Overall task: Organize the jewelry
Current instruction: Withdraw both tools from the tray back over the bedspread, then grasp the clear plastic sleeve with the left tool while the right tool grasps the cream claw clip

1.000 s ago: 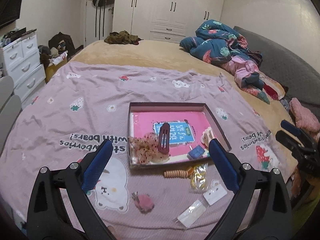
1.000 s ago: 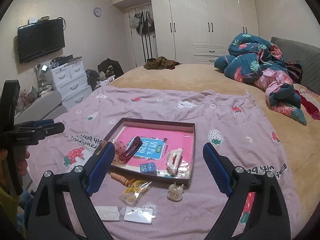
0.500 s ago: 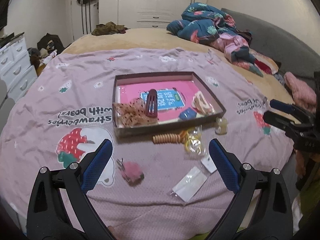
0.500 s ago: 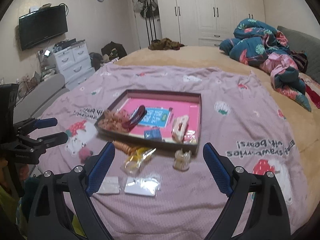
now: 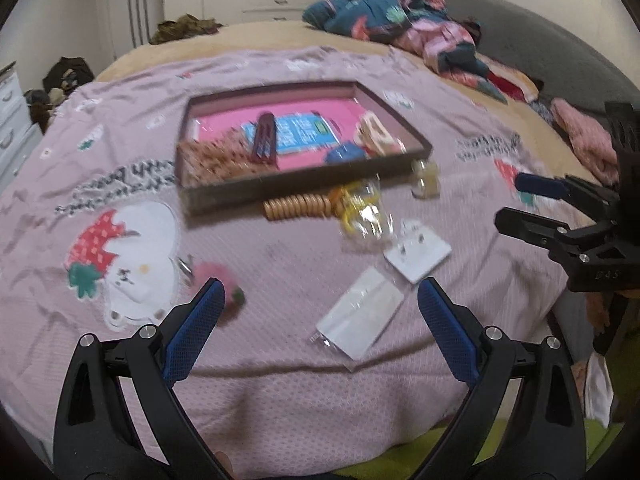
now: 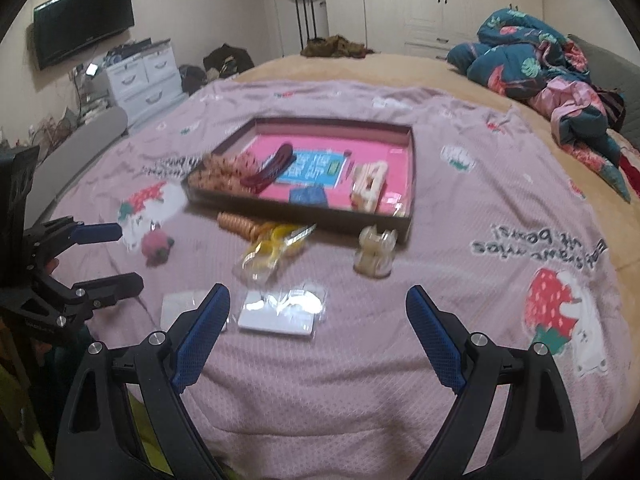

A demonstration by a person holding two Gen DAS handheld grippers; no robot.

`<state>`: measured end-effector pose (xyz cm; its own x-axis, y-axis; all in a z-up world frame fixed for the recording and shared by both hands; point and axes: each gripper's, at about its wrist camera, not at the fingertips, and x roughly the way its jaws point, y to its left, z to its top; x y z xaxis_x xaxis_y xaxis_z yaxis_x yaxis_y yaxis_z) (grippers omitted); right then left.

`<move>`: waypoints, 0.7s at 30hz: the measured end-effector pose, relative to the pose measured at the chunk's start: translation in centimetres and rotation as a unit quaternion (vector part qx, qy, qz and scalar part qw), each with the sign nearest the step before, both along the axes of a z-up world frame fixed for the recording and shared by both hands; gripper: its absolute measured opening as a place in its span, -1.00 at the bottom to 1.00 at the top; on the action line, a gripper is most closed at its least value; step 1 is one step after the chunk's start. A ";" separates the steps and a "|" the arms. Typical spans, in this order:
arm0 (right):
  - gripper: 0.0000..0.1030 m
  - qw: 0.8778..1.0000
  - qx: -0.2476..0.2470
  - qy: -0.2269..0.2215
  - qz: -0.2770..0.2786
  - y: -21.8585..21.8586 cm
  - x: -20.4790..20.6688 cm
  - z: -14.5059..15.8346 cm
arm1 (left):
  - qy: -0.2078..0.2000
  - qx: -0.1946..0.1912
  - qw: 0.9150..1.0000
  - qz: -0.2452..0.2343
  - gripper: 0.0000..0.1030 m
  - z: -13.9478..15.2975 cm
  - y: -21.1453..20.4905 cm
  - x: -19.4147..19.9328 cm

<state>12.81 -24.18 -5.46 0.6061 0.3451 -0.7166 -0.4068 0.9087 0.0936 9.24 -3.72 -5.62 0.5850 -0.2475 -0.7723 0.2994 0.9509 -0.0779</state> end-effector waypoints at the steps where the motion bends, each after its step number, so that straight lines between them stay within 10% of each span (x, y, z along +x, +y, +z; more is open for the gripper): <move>1: 0.73 1.000 -0.004 0.007 0.004 0.2 0.1 -0.5 | 0.005 0.001 1.000 -0.007 0.75 -0.5 -0.2 0.0; 19: 0.73 0.998 -0.012 0.046 -0.028 -1.3 3.1 -4.5 | 0.057 0.025 0.996 -0.065 0.49 -5.6 -3.2 2.0; 21: 0.73 0.998 -0.013 0.044 -0.038 -1.6 3.9 -4.6 | 0.061 0.030 0.996 -0.064 0.16 -6.0 -3.5 2.3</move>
<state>16.70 -25.75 -10.11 0.5651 0.2805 -0.7759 -0.3271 0.9395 0.1015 11.52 -7.21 -11.62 0.4516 -0.2655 -0.8518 0.4111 0.9093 -0.0655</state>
